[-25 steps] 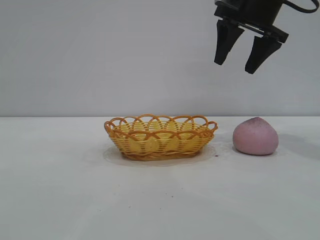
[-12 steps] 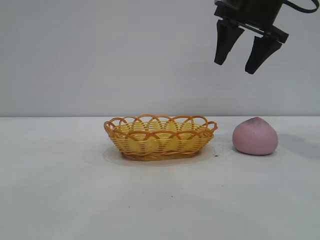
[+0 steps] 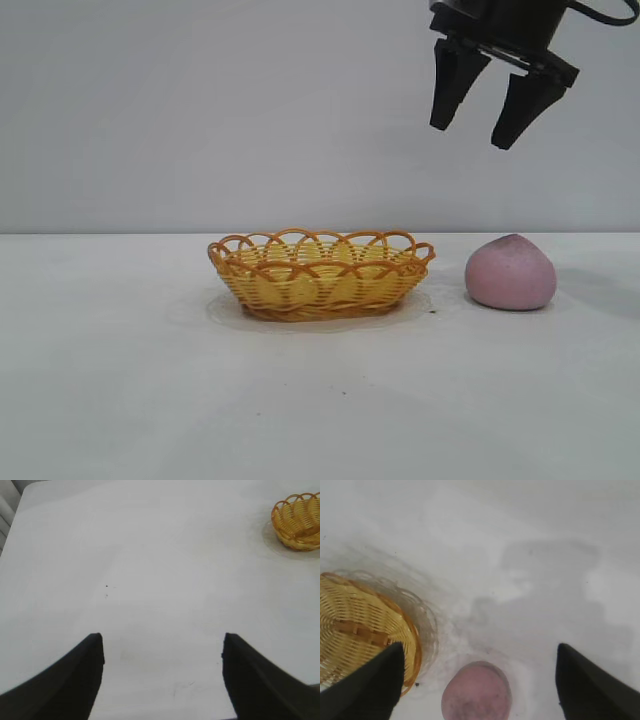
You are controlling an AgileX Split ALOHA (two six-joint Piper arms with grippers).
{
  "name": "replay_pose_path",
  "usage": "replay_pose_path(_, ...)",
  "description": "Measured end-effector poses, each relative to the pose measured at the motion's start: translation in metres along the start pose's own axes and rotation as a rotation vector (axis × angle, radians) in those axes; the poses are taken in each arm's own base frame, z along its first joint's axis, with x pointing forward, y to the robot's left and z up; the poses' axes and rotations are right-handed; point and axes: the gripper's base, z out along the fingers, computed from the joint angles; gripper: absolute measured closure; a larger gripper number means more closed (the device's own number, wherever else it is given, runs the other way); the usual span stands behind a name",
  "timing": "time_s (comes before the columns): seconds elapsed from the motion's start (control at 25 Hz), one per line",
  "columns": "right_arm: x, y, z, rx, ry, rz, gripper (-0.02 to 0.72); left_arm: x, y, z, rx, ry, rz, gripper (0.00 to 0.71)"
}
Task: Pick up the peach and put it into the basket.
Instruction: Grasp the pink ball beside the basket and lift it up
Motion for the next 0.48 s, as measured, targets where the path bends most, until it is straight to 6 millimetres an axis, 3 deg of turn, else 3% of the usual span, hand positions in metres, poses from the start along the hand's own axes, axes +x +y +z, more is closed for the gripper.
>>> replay_pose_path(0.48,-0.0038,0.0084,-0.0005,-0.094,-0.040,0.036,0.148,0.0000,0.0000,0.0000,0.000,0.000,0.000,0.268)
